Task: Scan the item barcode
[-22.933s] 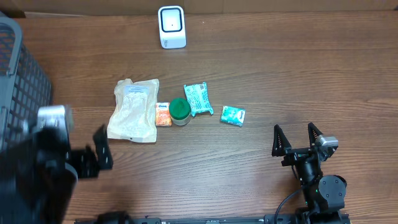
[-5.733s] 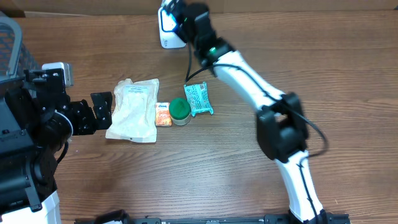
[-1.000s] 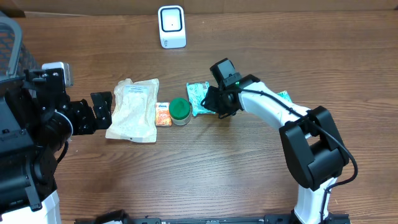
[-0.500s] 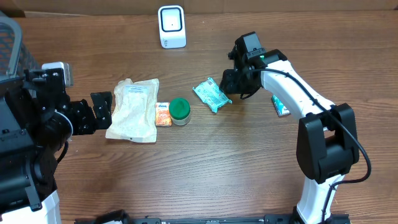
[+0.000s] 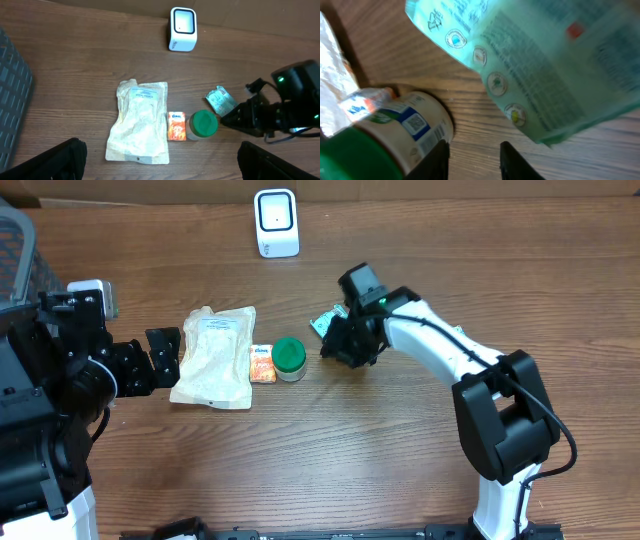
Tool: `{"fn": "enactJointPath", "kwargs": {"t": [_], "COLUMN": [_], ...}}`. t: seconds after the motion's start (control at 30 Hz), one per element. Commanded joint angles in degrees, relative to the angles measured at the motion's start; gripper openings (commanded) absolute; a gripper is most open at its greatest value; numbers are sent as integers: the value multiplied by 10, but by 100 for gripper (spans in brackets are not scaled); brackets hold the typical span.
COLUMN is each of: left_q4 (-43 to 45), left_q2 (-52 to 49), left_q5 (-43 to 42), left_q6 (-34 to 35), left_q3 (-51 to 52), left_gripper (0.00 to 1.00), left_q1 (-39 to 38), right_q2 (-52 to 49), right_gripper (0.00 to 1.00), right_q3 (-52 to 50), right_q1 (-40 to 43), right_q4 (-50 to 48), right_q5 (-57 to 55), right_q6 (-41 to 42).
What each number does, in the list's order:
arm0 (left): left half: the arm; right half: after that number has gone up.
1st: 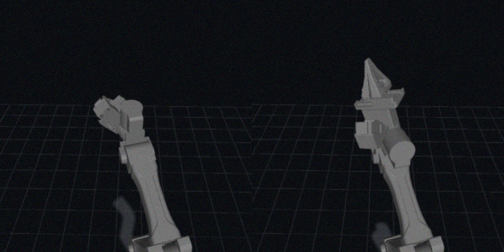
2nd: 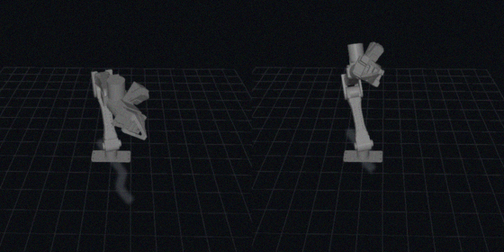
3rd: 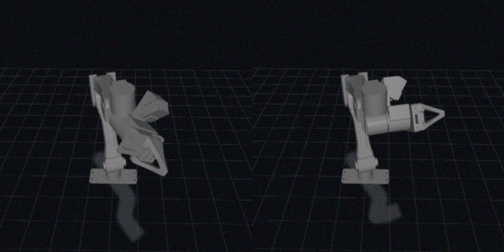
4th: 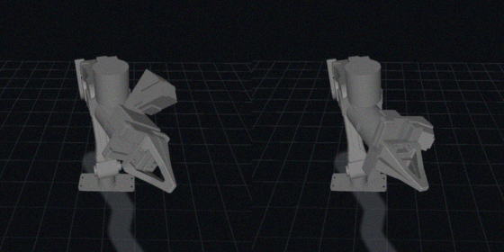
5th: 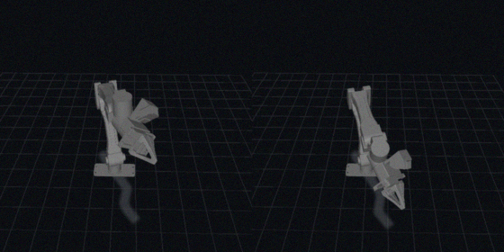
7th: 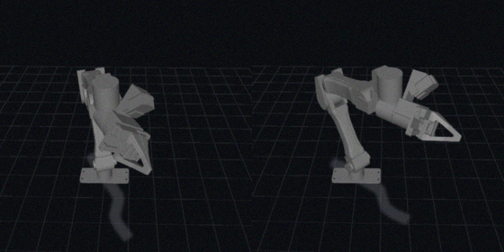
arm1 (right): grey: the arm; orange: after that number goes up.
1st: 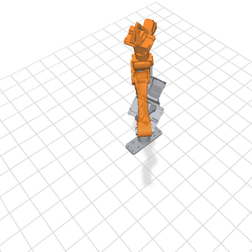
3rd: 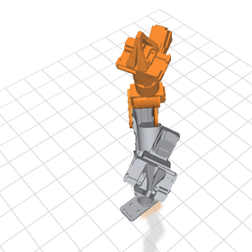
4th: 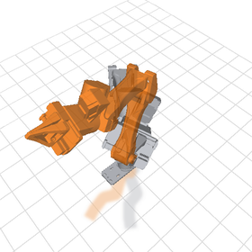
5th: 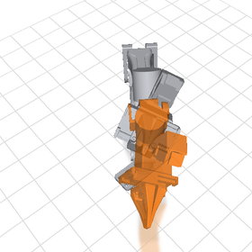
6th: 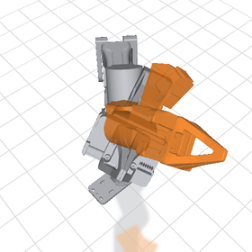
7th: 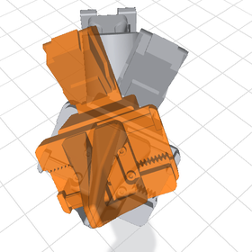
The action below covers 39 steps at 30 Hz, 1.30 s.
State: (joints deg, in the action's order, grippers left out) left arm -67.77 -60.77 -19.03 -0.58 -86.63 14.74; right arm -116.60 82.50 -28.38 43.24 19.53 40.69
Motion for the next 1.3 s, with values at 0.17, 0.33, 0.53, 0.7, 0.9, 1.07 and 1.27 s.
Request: {"fn": "enactJointPath", "kwargs": {"t": [0.17, 0.33, 0.53, 0.7, 0.9, 1.07, 1.27], "left_q4": [0, 0, 0, 0, 0, 0, 0], "left_q2": [0, 0, 0, 0, 0, 0, 0], "left_q5": [1, 2, 2, 2, 2, 1, 1], "left_q6": [-12, -12, -12, -12, -12, -12, -12], "left_q3": [-11, -11, -11, -11, -11, -11, -11], "left_gripper": [99, 100, 100, 100, 100, 100, 100], "left_q1": [3, 3, 3, 3, 3, 3, 3], "right_q2": [-11, -11, -6, 26, 26, -27, -76], "right_gripper": [25, 25, 26, 39, 57, 55, 45], "right_q3": [-19, -19, -9, 37, 52, 52, 52], "right_q1": [24, 45, 65, 89, 130, 126, 123], "right_q4": [-5, 3, 14, 69, 49, 10, -26], "right_q5": [-29, -47, 2, 2, 3, 31, 76], "right_q6": [10, -19, -83, -130, -155, -155, -152]}}
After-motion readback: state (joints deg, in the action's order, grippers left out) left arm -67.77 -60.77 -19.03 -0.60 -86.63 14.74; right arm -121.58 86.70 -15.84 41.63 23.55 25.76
